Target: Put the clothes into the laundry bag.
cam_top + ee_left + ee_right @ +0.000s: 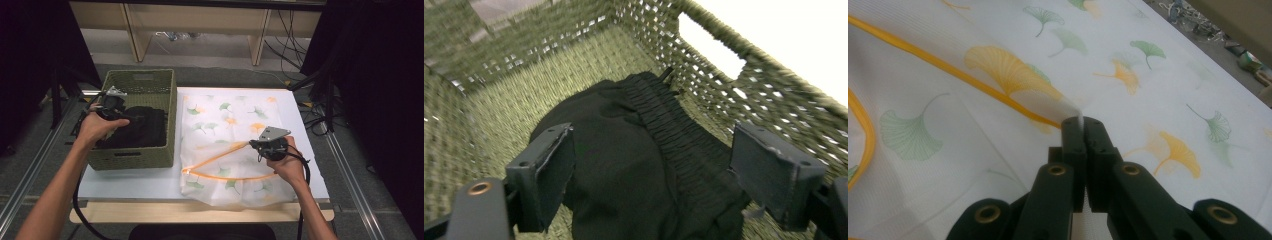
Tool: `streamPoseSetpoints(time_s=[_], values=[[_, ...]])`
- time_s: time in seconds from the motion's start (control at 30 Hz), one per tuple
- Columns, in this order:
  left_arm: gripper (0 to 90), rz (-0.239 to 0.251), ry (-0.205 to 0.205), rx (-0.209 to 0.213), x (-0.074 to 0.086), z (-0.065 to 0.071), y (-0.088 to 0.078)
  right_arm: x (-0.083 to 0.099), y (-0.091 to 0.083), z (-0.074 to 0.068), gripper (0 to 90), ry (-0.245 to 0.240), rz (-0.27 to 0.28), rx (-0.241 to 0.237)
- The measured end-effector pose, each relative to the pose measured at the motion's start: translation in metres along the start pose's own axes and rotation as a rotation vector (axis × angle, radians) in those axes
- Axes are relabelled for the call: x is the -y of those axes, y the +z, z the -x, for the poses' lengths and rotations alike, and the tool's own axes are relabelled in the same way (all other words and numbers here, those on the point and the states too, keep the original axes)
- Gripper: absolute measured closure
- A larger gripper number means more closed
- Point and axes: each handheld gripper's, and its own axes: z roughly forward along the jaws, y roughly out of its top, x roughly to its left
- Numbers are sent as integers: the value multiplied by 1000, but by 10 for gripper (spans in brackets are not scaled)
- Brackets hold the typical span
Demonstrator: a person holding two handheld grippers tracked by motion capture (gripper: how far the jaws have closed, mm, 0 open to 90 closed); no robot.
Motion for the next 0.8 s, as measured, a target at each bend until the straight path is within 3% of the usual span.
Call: streamPoseSetpoints(time_s=[0.03,0.07,0.13,0.2,0.33,0.43,0.5,0.53,0.6,0.8], values=[[183,-20,8,-4,0,-2,5,0,0,0,900,-1,-1,0],[183,-8,-1,-11,2,-3,10,0,-1,-1,900,16,-8,3],[186,-46,-8,-10,3,-7,19,0,-2,-2,900,15,-7,4],[186,-39,-39,-1,6,-9,27,0,-1,0,900,5,1,5],[188,-67,-39,-1,10,-12,37,0,-1,0,900,4,-1,3],[183,-76,-62,-8,14,-13,44,0,-3,0,900,7,-6,1],[187,-119,-54,-10,17,-15,48,0,-2,2,900,-27,9,10],[193,-144,-54,-18,18,-15,51,0,-3,0,900,7,-4,0],[188,-199,-36,-12,19,-15,55,0,-2,0,900,3,-8,2],[156,-207,-66,-14,21,-17,65,1,-1,0,900,12,-7,2]])
